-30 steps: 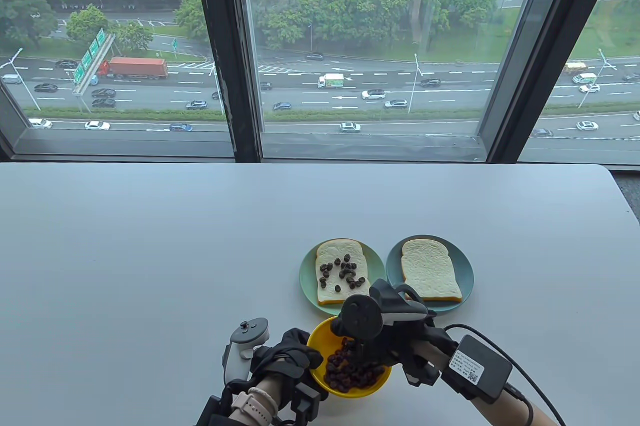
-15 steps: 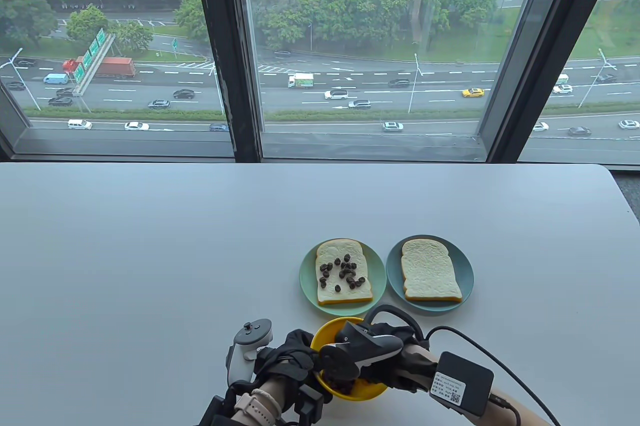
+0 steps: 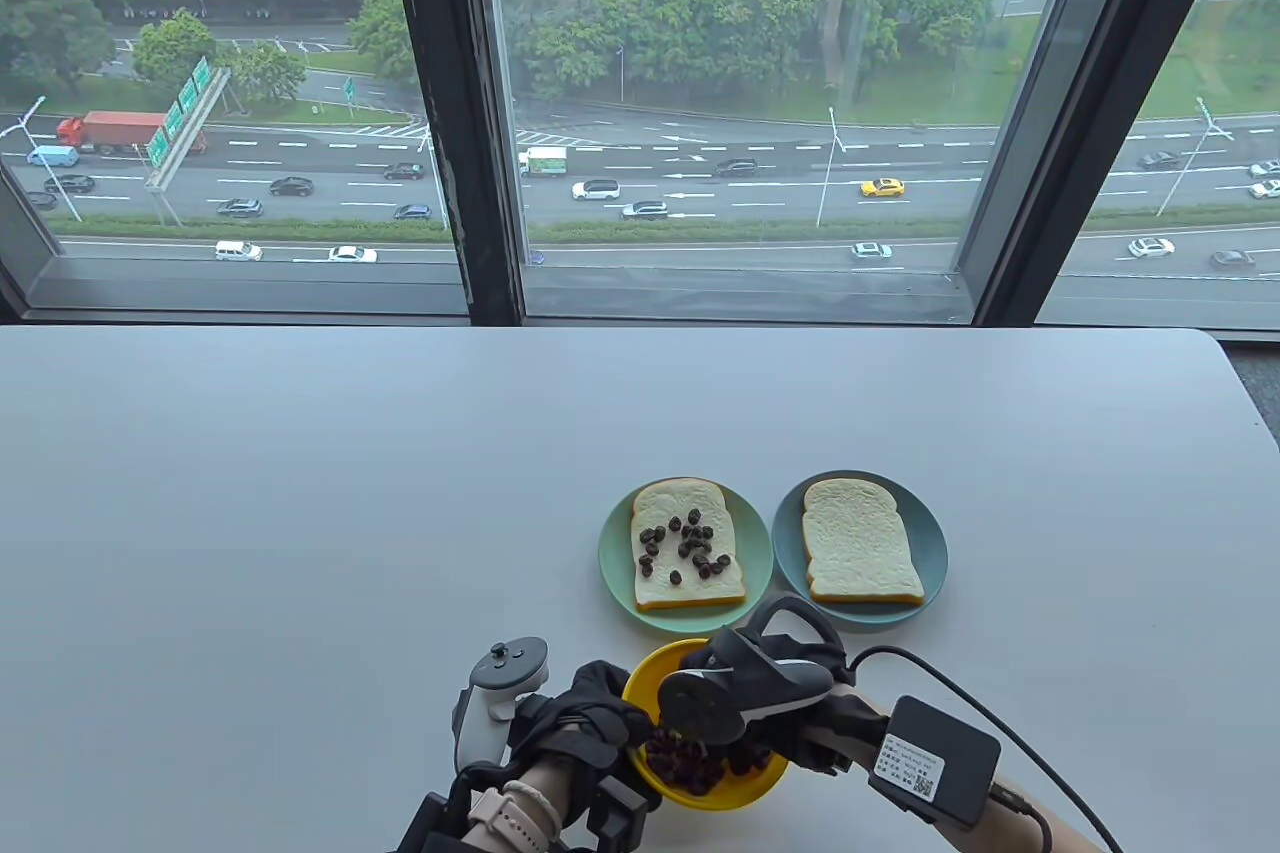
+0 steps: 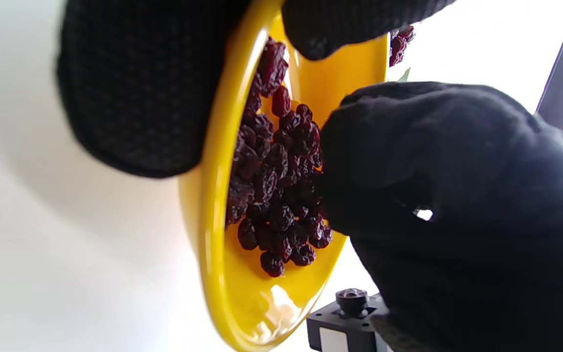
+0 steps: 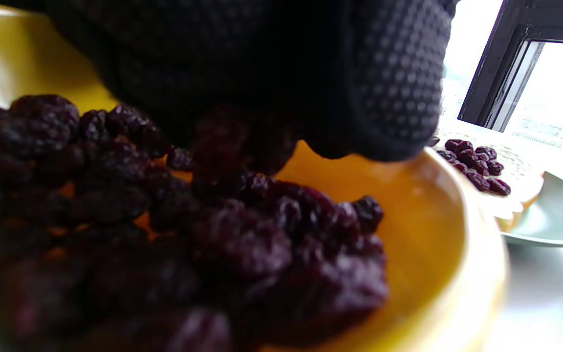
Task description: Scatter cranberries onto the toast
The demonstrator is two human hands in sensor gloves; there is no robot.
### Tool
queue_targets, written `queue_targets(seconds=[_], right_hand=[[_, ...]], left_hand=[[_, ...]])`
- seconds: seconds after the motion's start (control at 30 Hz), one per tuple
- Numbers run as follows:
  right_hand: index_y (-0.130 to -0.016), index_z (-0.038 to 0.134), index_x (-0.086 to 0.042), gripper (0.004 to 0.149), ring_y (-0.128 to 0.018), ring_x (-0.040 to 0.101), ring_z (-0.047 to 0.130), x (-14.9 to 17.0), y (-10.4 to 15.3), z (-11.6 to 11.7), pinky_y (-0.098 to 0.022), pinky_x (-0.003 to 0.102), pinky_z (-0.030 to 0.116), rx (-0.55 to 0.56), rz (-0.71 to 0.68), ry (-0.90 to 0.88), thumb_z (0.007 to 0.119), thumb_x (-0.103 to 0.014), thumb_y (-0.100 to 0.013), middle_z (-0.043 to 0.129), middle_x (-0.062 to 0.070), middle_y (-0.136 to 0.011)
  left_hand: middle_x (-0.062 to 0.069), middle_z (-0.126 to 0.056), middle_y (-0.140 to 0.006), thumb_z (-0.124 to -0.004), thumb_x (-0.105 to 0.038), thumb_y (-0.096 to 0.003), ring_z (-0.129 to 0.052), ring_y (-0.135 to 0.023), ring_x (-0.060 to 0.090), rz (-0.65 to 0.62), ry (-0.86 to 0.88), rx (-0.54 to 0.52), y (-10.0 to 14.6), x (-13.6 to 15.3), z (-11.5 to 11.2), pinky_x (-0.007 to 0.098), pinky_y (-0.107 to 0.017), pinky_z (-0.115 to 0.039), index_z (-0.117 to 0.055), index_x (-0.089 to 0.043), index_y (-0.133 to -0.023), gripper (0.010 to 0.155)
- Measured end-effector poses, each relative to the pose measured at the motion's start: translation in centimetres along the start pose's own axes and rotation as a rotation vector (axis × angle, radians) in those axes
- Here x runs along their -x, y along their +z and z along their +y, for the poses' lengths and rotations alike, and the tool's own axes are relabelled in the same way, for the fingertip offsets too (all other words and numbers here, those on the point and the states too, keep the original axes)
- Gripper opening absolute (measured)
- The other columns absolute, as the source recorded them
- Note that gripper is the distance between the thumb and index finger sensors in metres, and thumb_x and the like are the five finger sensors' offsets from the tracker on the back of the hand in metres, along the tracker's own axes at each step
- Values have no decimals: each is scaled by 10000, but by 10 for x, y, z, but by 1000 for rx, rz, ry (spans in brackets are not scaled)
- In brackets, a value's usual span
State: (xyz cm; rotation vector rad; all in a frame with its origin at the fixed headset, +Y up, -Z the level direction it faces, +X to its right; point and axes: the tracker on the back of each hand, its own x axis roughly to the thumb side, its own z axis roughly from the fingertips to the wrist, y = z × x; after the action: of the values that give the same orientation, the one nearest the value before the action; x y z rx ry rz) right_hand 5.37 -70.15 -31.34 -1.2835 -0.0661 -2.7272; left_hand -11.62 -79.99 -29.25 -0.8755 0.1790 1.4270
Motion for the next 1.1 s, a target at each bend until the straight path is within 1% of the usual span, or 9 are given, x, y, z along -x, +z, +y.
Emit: queue_targets(seconds=[0.1,0.2,0.23,0.37,0.5,0.63,0.83,0.9,1.1], right_hand=[[-535,849,-394,304,-517,162,982,16,-4,-19,-283,136,976,62,59,-65,902,-296,-252,870,-82,-724],[-537,848,-392,304,-519,154,979,34,-18,-29,-284,131,974,112,129,-122,901,-290,-255,866,-84,-725],[-539,846,-392,304,-519,154,978,39,-23,-29,-285,130,973,109,148,-128,900,-291,-257,865,-84,-727],[-538,846,-394,304,-521,150,977,63,-61,-20,-286,128,973,99,256,-155,900,-291,-257,865,-87,-725],[-542,843,-393,305,-529,152,973,85,-100,-4,-293,131,971,64,356,-218,899,-287,-261,859,-87,-732],[-547,836,-399,307,-534,145,970,98,-121,16,-299,128,968,16,435,-153,894,-292,-265,852,-92,-740],[-589,817,-404,321,-526,153,953,102,-126,33,-292,156,935,18,483,-163,874,-313,-286,839,-83,-748],[-608,810,-404,330,-519,151,947,101,-125,33,-288,168,923,32,492,-126,862,-328,-292,839,-84,-739],[-682,786,-393,363,-551,148,934,96,-121,33,-319,192,912,5,458,-78,817,-342,-324,809,-62,-783]], left_hand=[[187,-598,-723,-733,-204,-461,-756,-460,358,6,-4,7,-1,0,-1,368,-212,-975,-377,-224,-910,574],[188,-598,-723,-733,-205,-461,-756,-459,358,10,-4,14,-1,1,-2,368,-211,-975,-379,-222,-911,572],[187,-599,-723,-733,-205,-461,-757,-459,357,10,-5,14,-1,1,-2,367,-211,-975,-380,-221,-911,572],[188,-599,-723,-733,-207,-461,-758,-458,357,15,2,17,-1,1,-2,366,-210,-976,-379,-221,-912,574],[187,-598,-724,-732,-206,-462,-757,-460,357,15,30,11,-1,1,3,366,-213,-976,-377,-220,-912,573],[187,-597,-724,-731,-206,-462,-756,-460,357,14,35,5,-1,2,6,366,-213,-976,-377,-220,-912,573],[187,-597,-724,-731,-207,-463,-756,-460,357,18,33,17,-1,2,4,365,-213,-976,-377,-220,-912,572],[187,-597,-724,-731,-208,-462,-757,-460,356,24,29,17,-1,3,4,364,-213,-976,-375,-222,-912,573],[187,-596,-724,-731,-209,-463,-756,-461,357,23,24,12,-1,3,4,365,-214,-975,-376,-221,-913,573]])
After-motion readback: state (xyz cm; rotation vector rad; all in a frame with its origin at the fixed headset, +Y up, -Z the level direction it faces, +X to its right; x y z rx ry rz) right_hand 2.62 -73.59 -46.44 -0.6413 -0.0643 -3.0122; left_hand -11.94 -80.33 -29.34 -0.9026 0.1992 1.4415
